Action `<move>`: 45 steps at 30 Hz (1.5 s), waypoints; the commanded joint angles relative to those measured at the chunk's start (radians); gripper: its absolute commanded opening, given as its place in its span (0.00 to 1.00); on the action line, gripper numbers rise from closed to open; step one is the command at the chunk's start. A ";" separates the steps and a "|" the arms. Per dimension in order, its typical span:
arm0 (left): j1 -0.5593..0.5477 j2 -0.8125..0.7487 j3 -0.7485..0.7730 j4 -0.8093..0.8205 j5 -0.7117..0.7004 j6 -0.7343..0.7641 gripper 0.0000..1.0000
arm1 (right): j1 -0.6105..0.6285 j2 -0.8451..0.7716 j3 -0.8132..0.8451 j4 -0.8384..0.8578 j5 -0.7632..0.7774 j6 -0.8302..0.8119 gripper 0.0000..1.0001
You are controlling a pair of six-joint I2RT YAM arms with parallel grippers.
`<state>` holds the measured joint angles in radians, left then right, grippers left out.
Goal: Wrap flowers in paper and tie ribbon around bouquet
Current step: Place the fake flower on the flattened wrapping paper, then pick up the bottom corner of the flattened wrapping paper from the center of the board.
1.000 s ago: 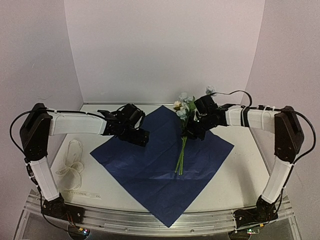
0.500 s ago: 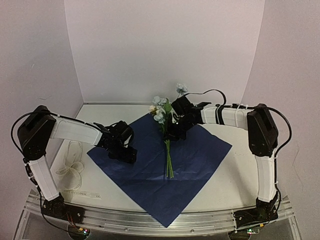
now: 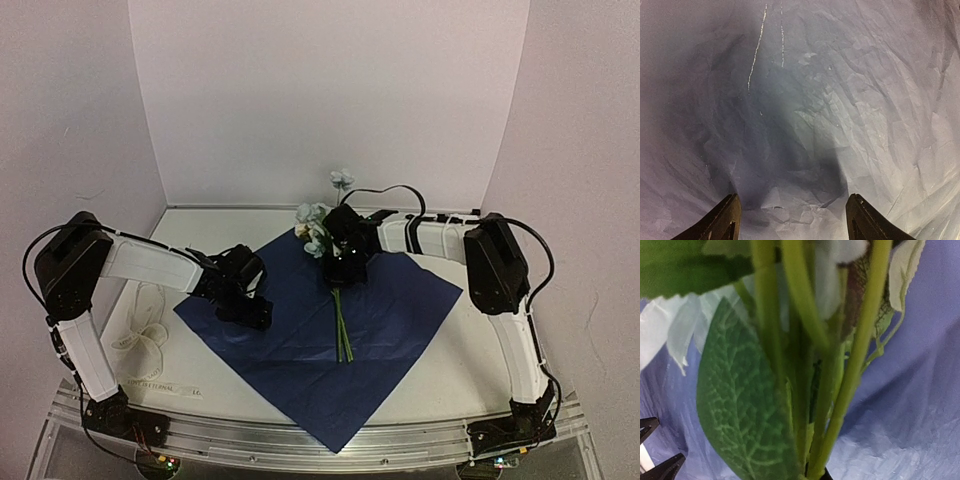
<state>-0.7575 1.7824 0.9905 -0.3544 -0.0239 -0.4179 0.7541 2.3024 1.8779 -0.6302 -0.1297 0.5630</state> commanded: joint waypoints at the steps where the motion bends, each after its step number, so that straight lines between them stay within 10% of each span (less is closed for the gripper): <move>1: 0.010 0.001 0.005 0.005 0.021 0.027 0.74 | 0.019 0.023 0.094 -0.002 0.109 -0.041 0.00; 12: 0.017 0.008 0.010 0.003 0.062 0.041 0.74 | 0.024 0.106 0.205 -0.028 0.193 0.035 0.06; 26: 0.019 -0.048 0.075 -0.032 0.034 0.011 0.77 | 0.024 -0.095 0.080 -0.066 0.078 0.080 0.69; 34: 0.019 -0.256 0.085 -0.188 -0.233 -0.242 0.84 | 0.024 -0.359 -0.204 -0.134 -0.003 0.067 0.94; 45: 0.178 -0.602 -0.162 -0.456 -0.489 -0.629 0.88 | 0.025 -0.622 -0.541 -0.113 -0.062 0.029 0.96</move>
<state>-0.6687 1.3069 0.9371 -0.6879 -0.4223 -0.8834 0.7776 1.7660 1.4259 -0.7332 -0.1687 0.6171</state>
